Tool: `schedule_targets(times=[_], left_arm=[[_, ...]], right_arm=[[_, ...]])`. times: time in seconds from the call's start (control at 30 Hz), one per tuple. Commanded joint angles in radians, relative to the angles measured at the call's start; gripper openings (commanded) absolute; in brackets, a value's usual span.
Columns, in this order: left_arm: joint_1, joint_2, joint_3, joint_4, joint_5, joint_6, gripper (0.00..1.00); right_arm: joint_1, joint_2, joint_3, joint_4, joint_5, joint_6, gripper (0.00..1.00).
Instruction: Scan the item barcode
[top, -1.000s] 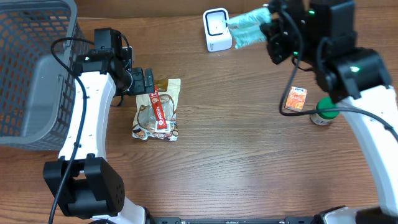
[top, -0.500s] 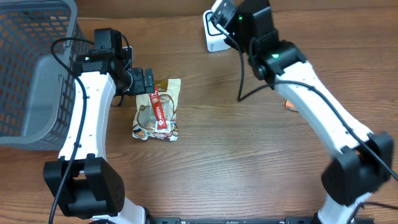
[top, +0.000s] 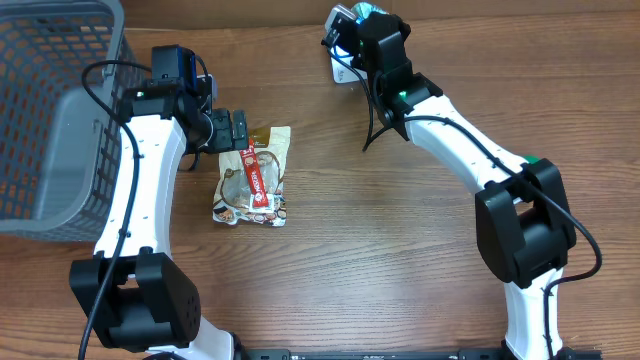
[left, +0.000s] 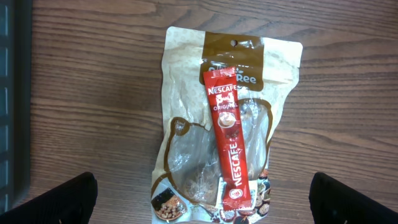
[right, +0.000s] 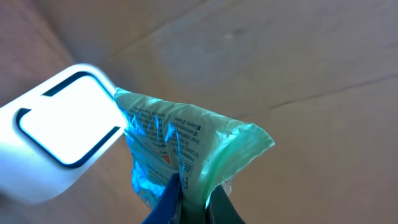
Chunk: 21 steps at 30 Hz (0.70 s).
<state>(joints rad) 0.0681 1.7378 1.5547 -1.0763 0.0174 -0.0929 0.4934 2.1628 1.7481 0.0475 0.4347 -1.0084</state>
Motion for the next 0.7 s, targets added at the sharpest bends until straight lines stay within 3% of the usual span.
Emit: schedule_targets(times=[0.0,0.3,0.67], left_arm=[[0.004,0.004,0.000,0.003,-0.006,0.026,1.00],[0.005,0.004,0.000,0.003,-0.006,0.027,1.00],[0.003,0.004,0.000,0.003,-0.006,0.026,1.00]], right_arm=[[0.013,0.016,0.027,0.052,0.024,-0.058,0.03],[0.035,0.087,0.026,0.224,0.043,-0.203,0.04],[0.035,0.155,0.026,0.262,0.047,-0.196,0.04]])
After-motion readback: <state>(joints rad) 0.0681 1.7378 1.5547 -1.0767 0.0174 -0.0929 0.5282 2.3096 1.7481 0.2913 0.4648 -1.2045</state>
